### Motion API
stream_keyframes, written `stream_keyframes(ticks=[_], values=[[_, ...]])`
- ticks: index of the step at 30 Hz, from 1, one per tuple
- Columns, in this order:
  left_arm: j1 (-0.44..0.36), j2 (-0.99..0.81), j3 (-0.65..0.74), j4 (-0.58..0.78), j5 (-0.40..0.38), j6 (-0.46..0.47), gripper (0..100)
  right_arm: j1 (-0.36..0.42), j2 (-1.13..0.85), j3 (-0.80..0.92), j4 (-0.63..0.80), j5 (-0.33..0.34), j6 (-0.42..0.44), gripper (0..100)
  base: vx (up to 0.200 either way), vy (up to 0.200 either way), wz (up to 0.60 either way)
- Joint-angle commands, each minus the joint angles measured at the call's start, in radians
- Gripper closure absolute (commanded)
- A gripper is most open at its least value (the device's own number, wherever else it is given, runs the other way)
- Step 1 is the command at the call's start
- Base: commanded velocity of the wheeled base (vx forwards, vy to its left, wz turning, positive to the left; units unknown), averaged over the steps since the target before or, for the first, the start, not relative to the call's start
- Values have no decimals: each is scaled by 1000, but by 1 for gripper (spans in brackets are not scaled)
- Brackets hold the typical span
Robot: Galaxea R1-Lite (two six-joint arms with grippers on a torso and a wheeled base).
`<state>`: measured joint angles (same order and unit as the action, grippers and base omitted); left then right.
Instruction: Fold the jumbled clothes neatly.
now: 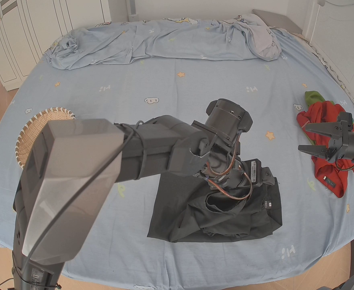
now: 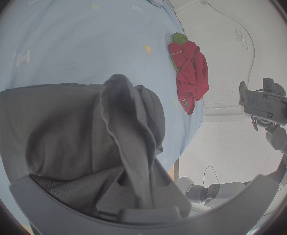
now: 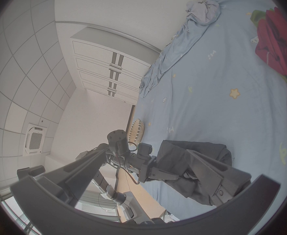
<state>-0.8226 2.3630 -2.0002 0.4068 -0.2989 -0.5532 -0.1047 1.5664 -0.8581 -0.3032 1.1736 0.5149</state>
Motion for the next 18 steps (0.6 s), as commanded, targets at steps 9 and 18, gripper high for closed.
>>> stream_keyframes(ticks=[9, 18], values=[[-30, -42, 0, -118, 3, -2, 0, 3, 49, -1, 1, 0, 1, 0, 0, 0, 0], [48, -94, 0, -141, 3, -5, 0, 46, 64, 10, 4, -2, 2, 0, 0, 0, 0]])
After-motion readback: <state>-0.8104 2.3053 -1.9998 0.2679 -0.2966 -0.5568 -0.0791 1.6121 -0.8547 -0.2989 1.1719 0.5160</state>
